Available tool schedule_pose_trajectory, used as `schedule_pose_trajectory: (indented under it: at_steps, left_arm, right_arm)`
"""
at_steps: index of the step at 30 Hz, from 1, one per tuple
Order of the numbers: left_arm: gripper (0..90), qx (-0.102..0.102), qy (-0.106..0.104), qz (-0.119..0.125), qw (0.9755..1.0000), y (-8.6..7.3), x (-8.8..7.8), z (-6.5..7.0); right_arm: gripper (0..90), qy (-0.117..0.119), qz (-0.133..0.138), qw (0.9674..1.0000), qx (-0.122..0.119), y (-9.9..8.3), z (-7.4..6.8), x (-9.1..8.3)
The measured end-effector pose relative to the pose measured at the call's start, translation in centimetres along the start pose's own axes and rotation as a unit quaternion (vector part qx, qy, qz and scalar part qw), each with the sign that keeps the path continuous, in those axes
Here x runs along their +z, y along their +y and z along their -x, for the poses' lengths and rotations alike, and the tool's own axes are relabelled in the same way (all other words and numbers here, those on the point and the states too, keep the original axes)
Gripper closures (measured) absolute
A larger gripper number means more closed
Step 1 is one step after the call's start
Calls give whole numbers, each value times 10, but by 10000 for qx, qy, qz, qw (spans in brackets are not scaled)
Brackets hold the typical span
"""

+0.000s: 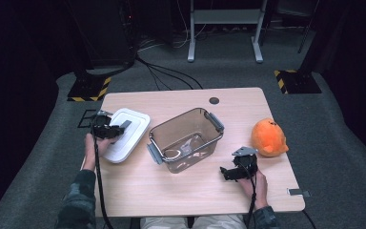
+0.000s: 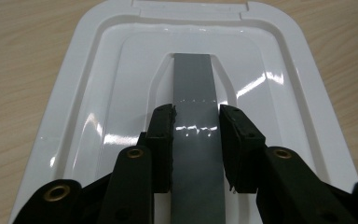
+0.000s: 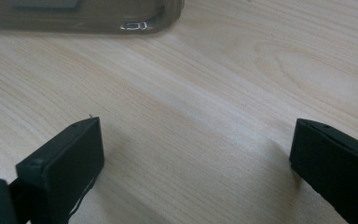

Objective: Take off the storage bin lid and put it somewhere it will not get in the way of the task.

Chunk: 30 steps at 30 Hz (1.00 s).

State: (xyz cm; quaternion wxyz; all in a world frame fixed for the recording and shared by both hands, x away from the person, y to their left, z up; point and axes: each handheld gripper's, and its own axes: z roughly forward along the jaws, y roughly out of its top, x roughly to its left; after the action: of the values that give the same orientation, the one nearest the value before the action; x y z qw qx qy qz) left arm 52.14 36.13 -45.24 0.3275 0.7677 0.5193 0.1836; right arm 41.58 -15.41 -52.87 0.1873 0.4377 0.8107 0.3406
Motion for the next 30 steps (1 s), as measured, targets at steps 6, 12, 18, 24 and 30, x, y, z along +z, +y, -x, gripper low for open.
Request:
schedule_pose_trajectory:
  at_steps: [6, 12, 18, 24, 30]
  left_arm:
    - [663, -44, -26, -2, 10000, -3, 8, 2]
    - [664, -68, -74, -96, 9999, -5, 14, 3]
    - [664, -89, -102, -224, 9997, -11, 22, 2]
    - [664, -172, -100, -211, 9996, -15, 28, 2]
    - [663, -208, -123, -273, 9993, -18, 33, 1]
  right_arm:
    - [21, 0, -2, 10000, -4, 0, 0, 0]
    - [21, 1, 0, 10000, -8, 0, 0, 0]
    - [21, 0, -2, 10000, -3, 0, 0, 0]
    - [21, -1, -3, 10000, -1, 0, 0, 0]
    - [20, -1, -3, 10000, 0, 0, 0, 0]
